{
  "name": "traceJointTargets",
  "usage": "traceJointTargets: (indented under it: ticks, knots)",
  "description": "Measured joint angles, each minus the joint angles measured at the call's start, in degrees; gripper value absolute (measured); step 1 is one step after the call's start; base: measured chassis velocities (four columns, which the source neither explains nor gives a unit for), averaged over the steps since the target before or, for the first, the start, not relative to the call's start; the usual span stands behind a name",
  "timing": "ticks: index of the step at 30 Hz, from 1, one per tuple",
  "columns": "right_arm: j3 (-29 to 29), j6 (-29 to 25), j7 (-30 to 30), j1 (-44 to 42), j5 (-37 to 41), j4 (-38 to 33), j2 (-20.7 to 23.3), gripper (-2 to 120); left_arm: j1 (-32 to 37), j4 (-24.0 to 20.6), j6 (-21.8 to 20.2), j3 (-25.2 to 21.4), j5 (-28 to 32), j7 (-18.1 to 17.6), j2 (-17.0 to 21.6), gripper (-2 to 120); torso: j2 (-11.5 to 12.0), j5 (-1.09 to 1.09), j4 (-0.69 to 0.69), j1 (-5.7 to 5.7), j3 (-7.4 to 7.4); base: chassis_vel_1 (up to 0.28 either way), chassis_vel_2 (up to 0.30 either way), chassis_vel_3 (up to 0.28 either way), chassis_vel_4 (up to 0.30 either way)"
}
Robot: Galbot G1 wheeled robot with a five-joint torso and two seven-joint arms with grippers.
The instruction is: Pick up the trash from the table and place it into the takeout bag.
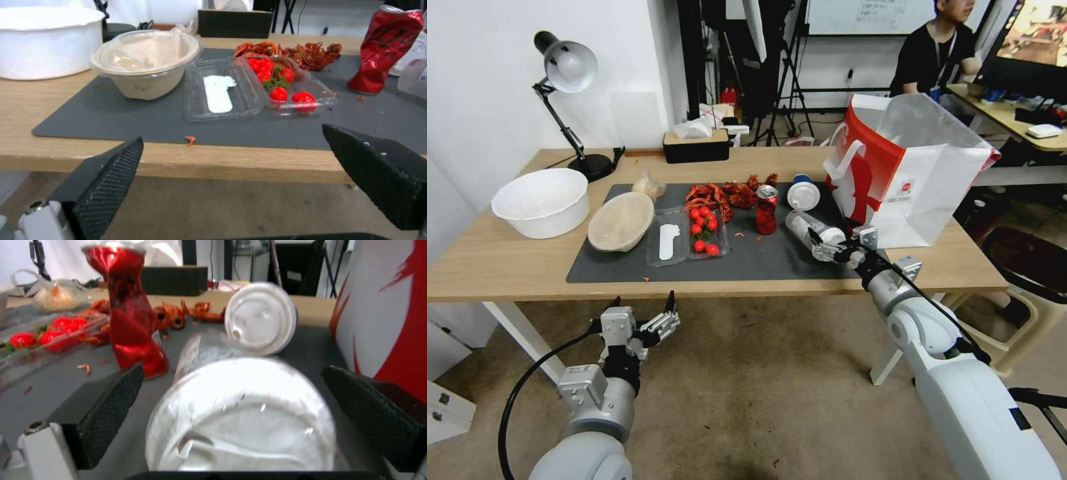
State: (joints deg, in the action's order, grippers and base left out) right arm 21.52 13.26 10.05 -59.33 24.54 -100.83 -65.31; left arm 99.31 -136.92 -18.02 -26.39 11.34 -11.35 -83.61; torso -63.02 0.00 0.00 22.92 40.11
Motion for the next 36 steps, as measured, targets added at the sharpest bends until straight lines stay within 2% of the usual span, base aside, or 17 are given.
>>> traceJointTargets:
  ticks: [12, 15, 22, 25, 28, 31, 36]
  knots:
    - [0.42, 1.05, 0.41, -0.22, -0.08, 0.97, 0.10, 98, -0.30, 0.53, 0.22, 0.36, -0.53, -0.37, -0.45, 100, 0.00, 0.00, 0.00, 0.00, 0.00, 0.000, 0.000, 0.000, 0.000]
    - [0.63, 1.28, 0.71, -0.59, -0.05, 0.91, 0.09, 84, -0.40, 0.67, 0.36, 0.37, -0.52, -0.46, -0.27, 100, 0.00, 0.00, 0.00, 0.00, 0.00, 0.000, 0.000, 0.000, 0.000]
    - [1.31, 1.04, 0.70, -1.61, 0.25, 0.38, -0.24, 70, -0.52, 0.89, 0.80, 0.60, -0.49, -0.64, -0.10, 100, -0.01, -0.01, 0.00, 0.00, -0.01, 0.000, 0.000, 0.000, 0.000]
    - [1.54, 0.87, 0.72, -1.95, 0.57, 0.09, -0.25, 69, -0.54, 0.95, 0.96, 0.62, -0.49, -0.79, 0.00, 100, -0.01, 0.00, 0.00, 0.00, -0.01, 0.000, 0.000, 0.000, 0.000]
    - [1.81, 0.66, 0.83, -2.42, 1.29, -1.20, 0.06, 69, -0.55, 0.97, 1.17, 0.63, -0.49, -0.90, 0.07, 100, 0.00, 0.03, 0.00, 0.00, 0.00, 0.000, 0.000, 0.000, 0.000]
    - [4.01, 0.15, 0.57, -3.66, 3.12, -8.62, 2.16, 69, -0.42, 0.95, 2.21, 0.66, -0.62, -0.92, 0.02, 100, -0.01, -0.01, 0.00, 0.00, 0.00, 0.000, 0.000, 0.000, 0.000]
    - [4.70, 0.15, 0.36, -4.00, 4.13, -11.19, 3.19, 69, -0.29, 0.85, 2.29, 0.67, -0.65, -0.93, -0.02, 100, -0.01, -0.01, -0.02, 0.00, 0.00, 0.000, 0.000, 0.000, 0.000]
